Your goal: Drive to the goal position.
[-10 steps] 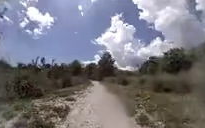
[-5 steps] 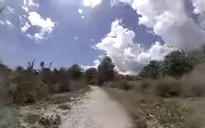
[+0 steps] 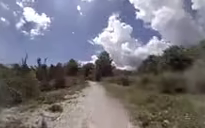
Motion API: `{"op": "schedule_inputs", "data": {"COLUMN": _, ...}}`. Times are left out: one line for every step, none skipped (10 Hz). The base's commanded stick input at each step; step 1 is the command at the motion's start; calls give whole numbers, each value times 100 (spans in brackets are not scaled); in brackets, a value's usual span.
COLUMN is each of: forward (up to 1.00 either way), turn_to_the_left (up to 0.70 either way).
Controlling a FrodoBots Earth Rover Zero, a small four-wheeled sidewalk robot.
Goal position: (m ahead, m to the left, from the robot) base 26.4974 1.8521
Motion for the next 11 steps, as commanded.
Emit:
{"op": "schedule_inputs", "data": {"forward": 70, "turn_to_the_left": 12}}
{"op": "schedule_inputs", "data": {"forward": 70, "turn_to_the_left": 28}}
{"op": "schedule_inputs", "data": {"forward": 70, "turn_to_the_left": 35}}
{"op": "schedule_inputs", "data": {"forward": 70, "turn_to_the_left": 35}}
{"op": "schedule_inputs", "data": {"forward": 70, "turn_to_the_left": 35}}
{"op": "schedule_inputs", "data": {"forward": 70, "turn_to_the_left": 35}}
{"op": "schedule_inputs", "data": {"forward": 70, "turn_to_the_left": 35}}
{"op": "schedule_inputs", "data": {"forward": 70, "turn_to_the_left": 9}}
{"op": "schedule_inputs", "data": {"forward": 70, "turn_to_the_left": 0}}
{"op": "schedule_inputs", "data": {"forward": 70, "turn_to_the_left": 0}}
{"op": "schedule_inputs", "data": {"forward": 70, "turn_to_the_left": 0}}
